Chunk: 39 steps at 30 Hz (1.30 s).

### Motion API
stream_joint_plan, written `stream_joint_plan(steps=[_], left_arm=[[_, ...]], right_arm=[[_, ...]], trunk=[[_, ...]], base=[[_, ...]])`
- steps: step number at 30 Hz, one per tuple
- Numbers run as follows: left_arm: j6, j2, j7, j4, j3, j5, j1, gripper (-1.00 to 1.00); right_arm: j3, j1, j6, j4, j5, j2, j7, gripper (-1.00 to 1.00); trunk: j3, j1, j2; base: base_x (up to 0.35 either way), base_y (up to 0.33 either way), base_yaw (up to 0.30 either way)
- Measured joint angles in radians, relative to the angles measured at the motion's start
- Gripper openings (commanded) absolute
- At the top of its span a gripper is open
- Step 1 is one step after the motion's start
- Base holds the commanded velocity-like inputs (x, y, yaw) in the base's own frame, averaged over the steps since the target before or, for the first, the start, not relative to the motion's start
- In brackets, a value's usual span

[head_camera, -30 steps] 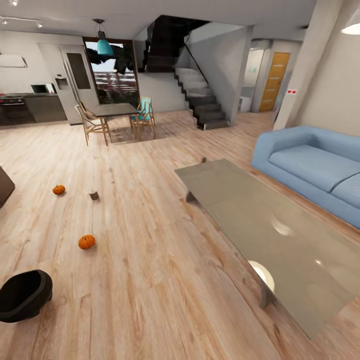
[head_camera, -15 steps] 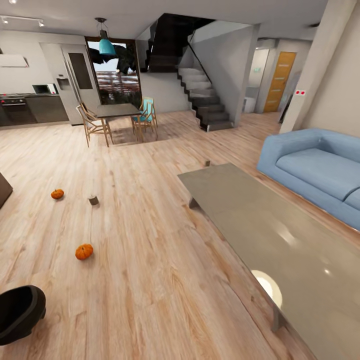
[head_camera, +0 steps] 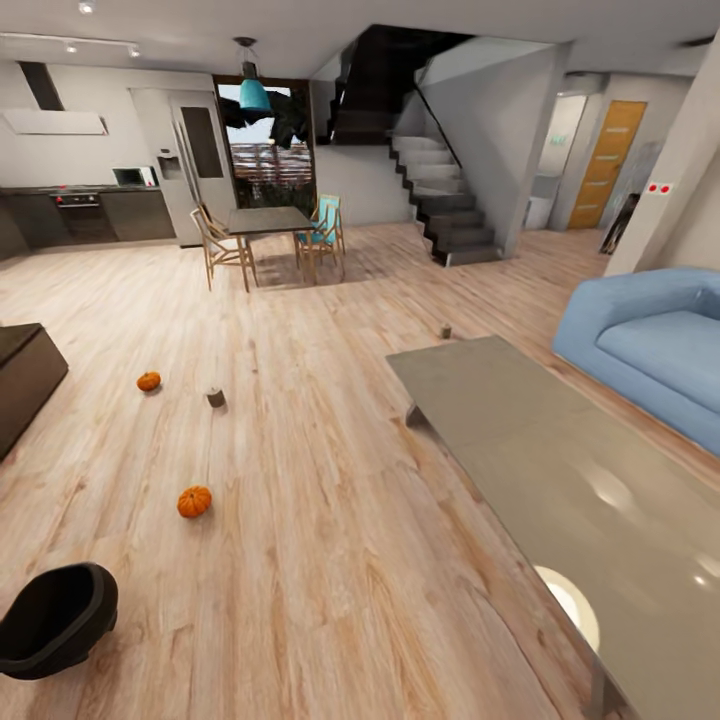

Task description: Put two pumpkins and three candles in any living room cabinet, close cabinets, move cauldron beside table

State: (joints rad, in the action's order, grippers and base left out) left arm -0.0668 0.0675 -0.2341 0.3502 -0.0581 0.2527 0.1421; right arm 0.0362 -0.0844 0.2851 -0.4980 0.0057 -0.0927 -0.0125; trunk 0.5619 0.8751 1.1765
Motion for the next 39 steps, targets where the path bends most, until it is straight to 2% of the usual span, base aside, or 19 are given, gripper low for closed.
stream_joint_plan(steps=[8,13,30,39], left_arm=[[-0.022,0.003,0.000,0.001,0.003,0.005,0.000,1.00],[-0.049,0.003,0.000,0.001,0.004,0.006,0.000,1.00],[-0.046,0.000,0.001,0.001,0.008,0.010,0.000,1.00],[-0.046,0.000,0.001,0.001,0.007,0.010,0.000,1.00]], right_arm=[[0.000,0.000,0.001,0.000,-0.004,0.000,0.000,1.00],[0.000,0.000,0.000,0.000,-0.007,0.001,0.001,1.00],[0.000,0.000,-0.010,0.000,-0.003,0.001,-0.001,1.00],[-0.003,0.000,-0.012,0.000,0.002,0.000,-0.001,1.00]], trunk=[[0.000,0.000,0.000],[-0.016,-0.019,-0.035],[-0.069,-0.084,-0.154],[-0.105,-0.118,-0.217]], base=[[0.081,-0.054,0.009],[0.003,-0.002,0.000],[0.000,0.000,0.002],[0.000,0.000,0.153]])
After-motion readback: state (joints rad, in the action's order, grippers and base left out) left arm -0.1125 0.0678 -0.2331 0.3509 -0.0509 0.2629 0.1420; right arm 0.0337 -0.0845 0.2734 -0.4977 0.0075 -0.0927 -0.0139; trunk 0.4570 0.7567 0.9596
